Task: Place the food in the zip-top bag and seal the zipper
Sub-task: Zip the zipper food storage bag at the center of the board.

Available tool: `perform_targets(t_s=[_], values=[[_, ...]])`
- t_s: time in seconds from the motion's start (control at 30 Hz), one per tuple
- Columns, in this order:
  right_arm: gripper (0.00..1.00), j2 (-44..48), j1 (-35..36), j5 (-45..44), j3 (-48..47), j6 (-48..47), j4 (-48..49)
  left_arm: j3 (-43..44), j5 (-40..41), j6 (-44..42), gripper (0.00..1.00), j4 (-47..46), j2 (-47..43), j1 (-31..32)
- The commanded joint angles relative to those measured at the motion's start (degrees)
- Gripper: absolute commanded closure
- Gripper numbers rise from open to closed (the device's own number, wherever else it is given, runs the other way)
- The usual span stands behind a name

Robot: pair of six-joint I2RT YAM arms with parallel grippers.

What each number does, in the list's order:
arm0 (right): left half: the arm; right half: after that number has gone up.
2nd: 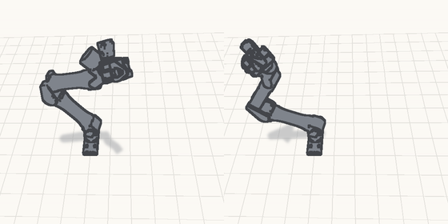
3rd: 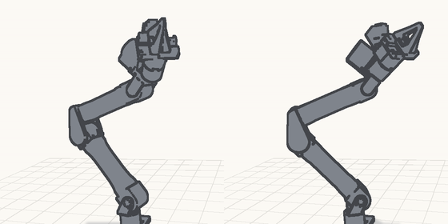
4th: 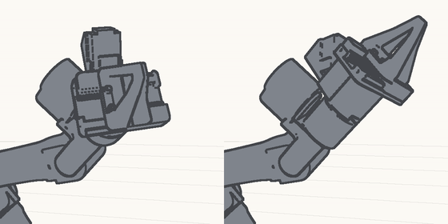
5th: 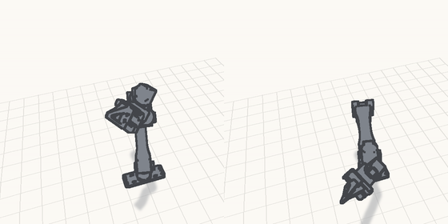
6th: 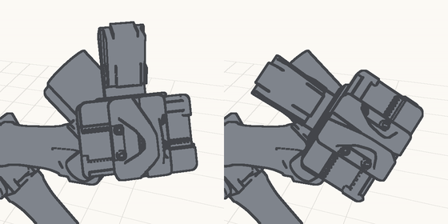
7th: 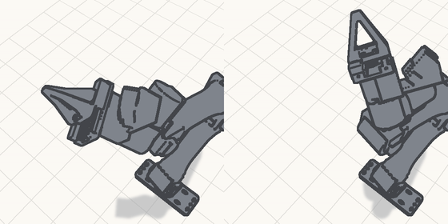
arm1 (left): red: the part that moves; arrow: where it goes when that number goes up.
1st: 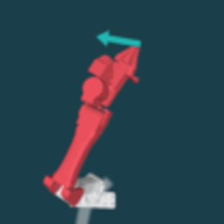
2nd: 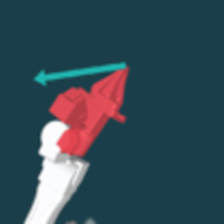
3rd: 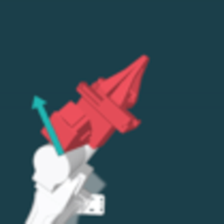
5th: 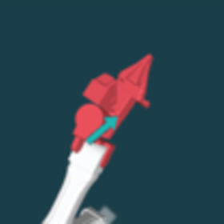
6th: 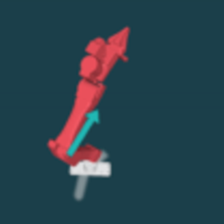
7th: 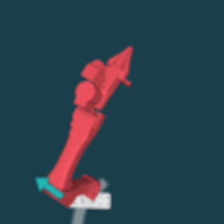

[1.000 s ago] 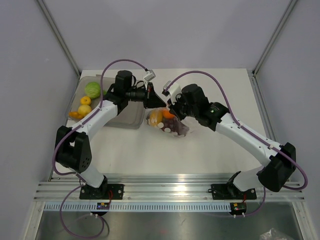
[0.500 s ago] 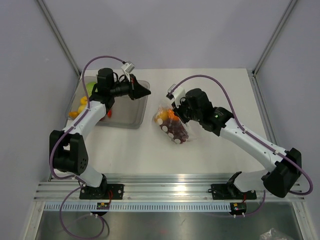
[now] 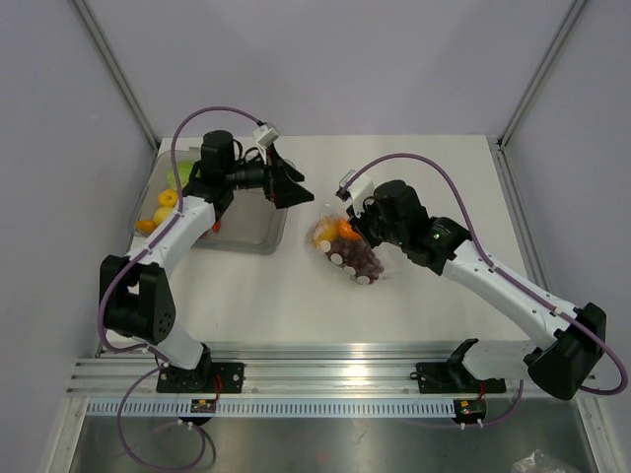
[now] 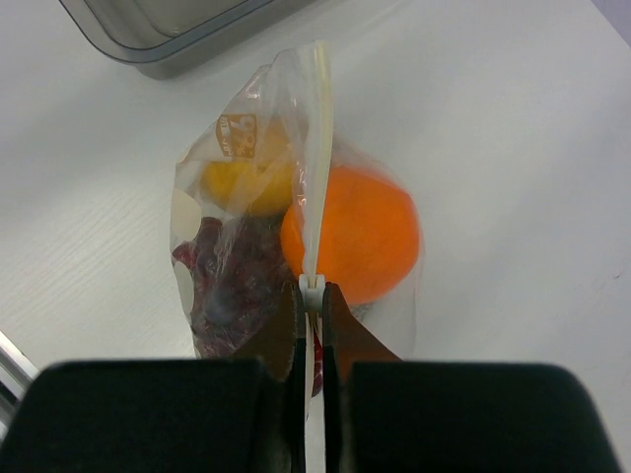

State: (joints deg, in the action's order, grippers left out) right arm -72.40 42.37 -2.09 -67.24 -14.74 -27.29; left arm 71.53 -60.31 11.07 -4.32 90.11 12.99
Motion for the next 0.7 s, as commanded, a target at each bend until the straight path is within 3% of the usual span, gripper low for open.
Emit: perform_targets(t_s=[0.0,0.13,0.27,0.4,0.67], values=[[1.00,0.8,0.1,-0.2,-1.7,0.2,2.2,2.7,-6.0,-9.9,0.01,5.4,-1.9,4.8],[1.00,0.6,0.1,0.0,-1.8,0.0,2.0,2.0,-6.5,-13.5,0.01,6.9,-2.1,8.1],[1.00,0.5,0.1,0.3,-2.4,-0.1,2.1,1.8,-5.0,-11.6,0.01,4.7,-0.7,9.6],[1.00,0.1,0.1,0.8,-3.0,-0.1,2.1,-2.3,-5.1,-1.3,0.01,-10.2,-0.5,9.9],[1.00,-0.3,0.1,1.6,-3.8,0.2,2.3,-3.7,-5.6,4.6,0.03,-18.6,2.5,10.7]])
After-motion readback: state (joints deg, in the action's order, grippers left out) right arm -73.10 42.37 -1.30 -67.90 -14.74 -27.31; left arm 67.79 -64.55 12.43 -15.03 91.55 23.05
